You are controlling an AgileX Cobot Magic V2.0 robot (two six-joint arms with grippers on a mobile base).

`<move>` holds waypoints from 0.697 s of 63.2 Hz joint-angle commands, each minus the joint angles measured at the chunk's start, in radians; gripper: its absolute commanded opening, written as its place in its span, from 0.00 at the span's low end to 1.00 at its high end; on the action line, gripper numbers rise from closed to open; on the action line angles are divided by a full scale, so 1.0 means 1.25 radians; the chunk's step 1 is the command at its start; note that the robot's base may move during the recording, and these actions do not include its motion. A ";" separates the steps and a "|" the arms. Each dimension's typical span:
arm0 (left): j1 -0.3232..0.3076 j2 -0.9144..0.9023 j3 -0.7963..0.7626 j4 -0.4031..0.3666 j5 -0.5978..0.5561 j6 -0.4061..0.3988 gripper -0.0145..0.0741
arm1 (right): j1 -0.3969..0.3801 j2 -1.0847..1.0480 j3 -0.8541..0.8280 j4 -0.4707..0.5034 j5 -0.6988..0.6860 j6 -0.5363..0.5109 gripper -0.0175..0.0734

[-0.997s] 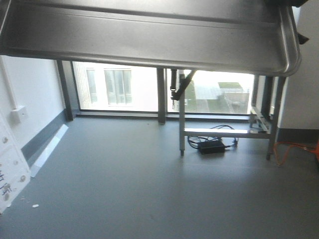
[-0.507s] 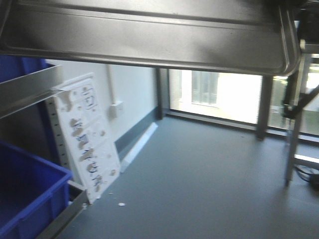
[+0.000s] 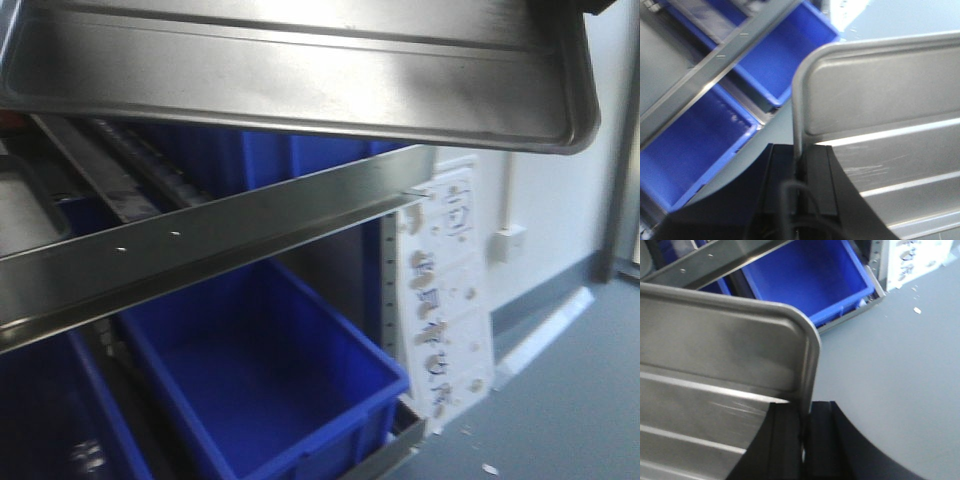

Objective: Grab silver tray and stack on right shelf
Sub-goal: 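Position the held tray above the grey-blue tray on the shelf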

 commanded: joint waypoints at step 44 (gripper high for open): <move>-0.003 -0.022 -0.024 0.054 0.019 0.009 0.05 | -0.005 -0.017 -0.030 -0.050 -0.024 -0.013 0.25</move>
